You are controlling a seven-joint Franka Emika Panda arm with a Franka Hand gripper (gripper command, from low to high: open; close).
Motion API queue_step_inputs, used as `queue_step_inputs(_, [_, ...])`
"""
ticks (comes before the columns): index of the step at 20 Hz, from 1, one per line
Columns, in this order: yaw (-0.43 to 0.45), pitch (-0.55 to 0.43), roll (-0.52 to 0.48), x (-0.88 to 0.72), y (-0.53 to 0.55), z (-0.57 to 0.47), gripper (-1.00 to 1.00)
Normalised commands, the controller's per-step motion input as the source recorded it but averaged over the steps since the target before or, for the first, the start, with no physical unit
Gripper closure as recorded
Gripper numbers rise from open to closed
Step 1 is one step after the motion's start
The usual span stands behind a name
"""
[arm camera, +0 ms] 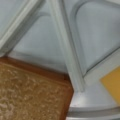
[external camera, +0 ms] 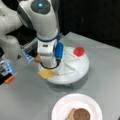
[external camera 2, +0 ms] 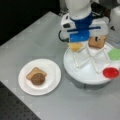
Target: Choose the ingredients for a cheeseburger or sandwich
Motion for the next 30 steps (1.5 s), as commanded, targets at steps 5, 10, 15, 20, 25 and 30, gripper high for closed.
queue_step_inputs(5, [-0.376, 0.102, 0.278, 0.02, -0.17, 0.23, -1.00])
queue_step_inputs(10, [-0.280, 0.095, 0.254, 0.07, -0.23, 0.23, -1.00])
queue_step_inputs(15, [-0.177, 0.145, 0.261, 0.18, -0.15, 0.13, -1.00])
queue_step_inputs(20, [-0.049, 0.199, 0.297, 0.30, -0.22, 0.11, -1.00])
queue_step_inputs(25, [0.045, 0.257, 0.338, 0.39, -0.46, 0.22, -1.00])
queue_step_inputs(30, [0.163, 0.302, 0.355, 0.44, -0.65, 0.17, -1.00])
